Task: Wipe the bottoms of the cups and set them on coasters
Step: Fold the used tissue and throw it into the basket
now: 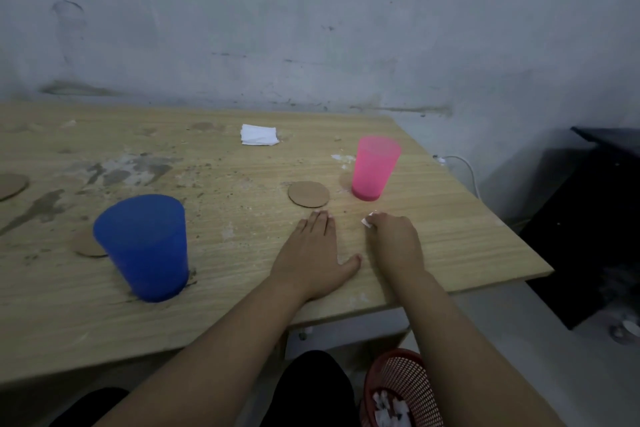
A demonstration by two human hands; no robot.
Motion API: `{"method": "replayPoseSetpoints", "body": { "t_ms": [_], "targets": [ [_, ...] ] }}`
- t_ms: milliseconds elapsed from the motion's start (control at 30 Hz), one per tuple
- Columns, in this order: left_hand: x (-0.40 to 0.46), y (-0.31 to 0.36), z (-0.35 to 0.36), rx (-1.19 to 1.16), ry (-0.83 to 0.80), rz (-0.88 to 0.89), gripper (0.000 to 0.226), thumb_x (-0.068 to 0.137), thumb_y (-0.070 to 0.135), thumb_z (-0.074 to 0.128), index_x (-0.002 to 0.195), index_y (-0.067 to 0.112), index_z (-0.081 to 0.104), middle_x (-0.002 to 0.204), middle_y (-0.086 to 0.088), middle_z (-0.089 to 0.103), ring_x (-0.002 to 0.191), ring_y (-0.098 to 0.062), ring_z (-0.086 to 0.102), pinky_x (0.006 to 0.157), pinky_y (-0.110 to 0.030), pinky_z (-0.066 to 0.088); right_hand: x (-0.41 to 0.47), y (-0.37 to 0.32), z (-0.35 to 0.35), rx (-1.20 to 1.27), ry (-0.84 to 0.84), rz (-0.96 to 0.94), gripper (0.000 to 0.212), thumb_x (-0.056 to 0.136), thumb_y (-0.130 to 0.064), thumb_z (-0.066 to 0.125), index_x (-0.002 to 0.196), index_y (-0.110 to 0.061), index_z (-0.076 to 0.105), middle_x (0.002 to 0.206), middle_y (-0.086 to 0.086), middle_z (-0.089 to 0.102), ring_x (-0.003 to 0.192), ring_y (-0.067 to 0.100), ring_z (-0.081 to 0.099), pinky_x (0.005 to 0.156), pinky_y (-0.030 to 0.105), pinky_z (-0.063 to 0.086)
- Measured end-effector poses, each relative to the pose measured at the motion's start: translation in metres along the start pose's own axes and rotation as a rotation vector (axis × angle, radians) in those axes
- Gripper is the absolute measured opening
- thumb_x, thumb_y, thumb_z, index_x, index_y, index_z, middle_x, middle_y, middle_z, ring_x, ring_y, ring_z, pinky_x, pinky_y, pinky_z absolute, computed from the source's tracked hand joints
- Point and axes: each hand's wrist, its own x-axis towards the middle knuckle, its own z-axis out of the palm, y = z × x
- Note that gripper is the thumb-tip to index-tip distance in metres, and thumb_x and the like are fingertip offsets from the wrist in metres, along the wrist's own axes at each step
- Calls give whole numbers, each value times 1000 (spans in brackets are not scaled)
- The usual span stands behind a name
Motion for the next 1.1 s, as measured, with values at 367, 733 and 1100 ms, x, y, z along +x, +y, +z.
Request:
{"method": "replayPoseSetpoints", "body": {
  "t_ms": [367,733,1100],
  "targets": [
    [-8,15,-16,-195,-37,43,59,97,37,36,149,14,23,157,-5,24,144,-17,20,116,-29,14,-36,27,-47,510,-8,96,24,80,4,54,87,-5,75,81,9,73,66,4,61,56,2,41],
    [-35,118,7,-788,135,235,32,96,26,52,126,18,60,125,1,62,106,-10,59,85,-18,44,-108,68,-66,1300,132,433,28,83,13,46,79,-2,70,74,12,73,73,23,69,65,24,58],
    [-32,168,37,-911,259,198,10,85,10,64,87,16,70,83,6,68,73,-4,59,65,-12,43,-153,111,-75,1539,74,483,21,85,13,49,96,3,65,87,19,65,77,20,70,68,22,58]
  ]
}}
